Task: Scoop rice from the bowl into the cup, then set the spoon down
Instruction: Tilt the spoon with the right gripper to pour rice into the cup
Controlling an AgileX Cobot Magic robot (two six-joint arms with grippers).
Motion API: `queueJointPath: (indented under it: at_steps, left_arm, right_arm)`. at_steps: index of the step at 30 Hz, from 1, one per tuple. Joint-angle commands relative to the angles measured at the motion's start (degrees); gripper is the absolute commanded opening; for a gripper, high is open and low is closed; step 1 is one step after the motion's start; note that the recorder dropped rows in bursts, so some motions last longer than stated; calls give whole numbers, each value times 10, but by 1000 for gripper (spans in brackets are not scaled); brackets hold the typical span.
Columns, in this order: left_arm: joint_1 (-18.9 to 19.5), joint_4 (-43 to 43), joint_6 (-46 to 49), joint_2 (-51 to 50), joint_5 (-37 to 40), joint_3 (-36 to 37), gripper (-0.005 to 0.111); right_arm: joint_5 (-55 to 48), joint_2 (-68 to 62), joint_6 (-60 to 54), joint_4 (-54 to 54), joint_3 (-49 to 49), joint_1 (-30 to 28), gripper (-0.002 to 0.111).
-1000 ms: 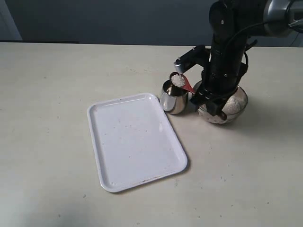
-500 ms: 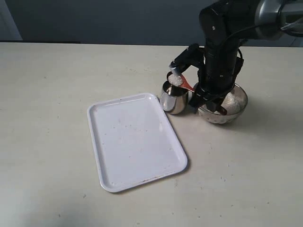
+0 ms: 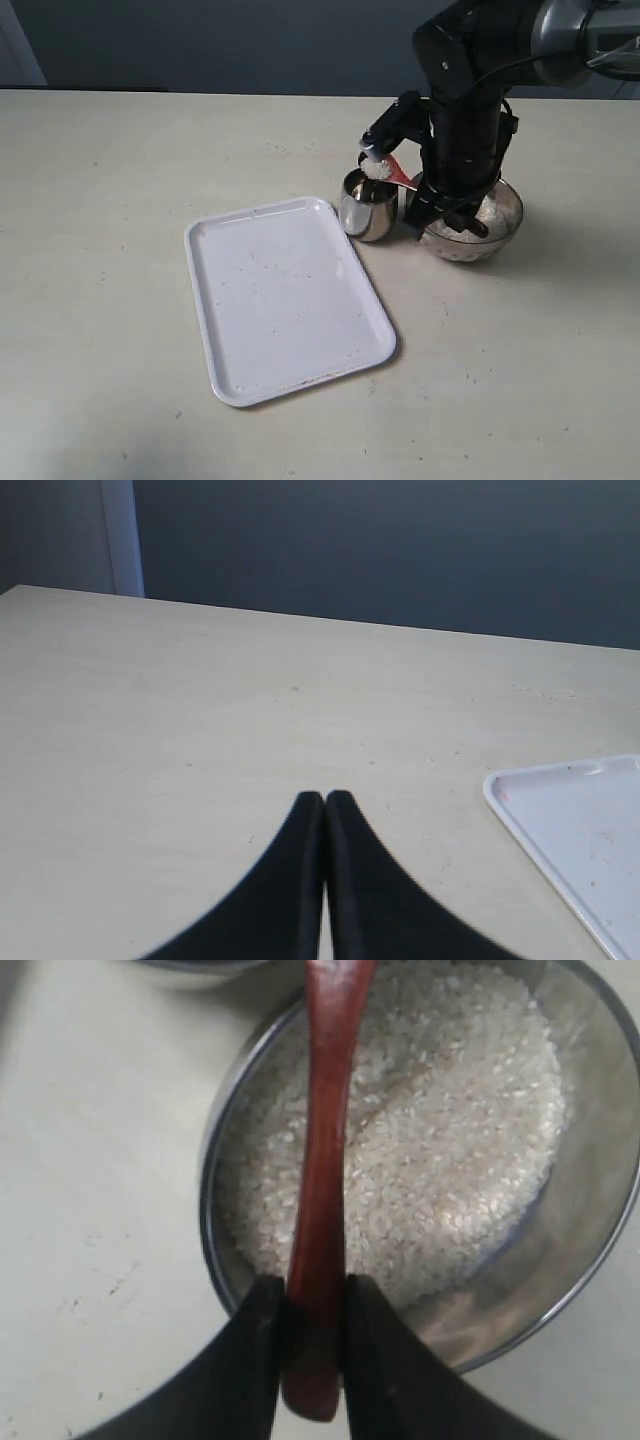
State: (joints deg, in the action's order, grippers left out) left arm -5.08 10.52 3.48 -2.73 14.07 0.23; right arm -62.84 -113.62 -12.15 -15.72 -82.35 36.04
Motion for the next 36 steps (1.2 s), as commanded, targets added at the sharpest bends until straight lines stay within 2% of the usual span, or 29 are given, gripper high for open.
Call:
queueJointPath:
  at_steps: [1,10,36]
  left_arm:
    - [0,-1,-4,0,-8,-2,1]
    - [0,-1,-4,0,-8,-2,1]
    - [0,-1,-4,0,-8,-2,1]
  right_arm:
    - [-4,1,4,-6,-3,1,-1]
    - [-6,1,5,-39,-3,28,-1]
    - [-25,1,50,-107,-3,41,-1]
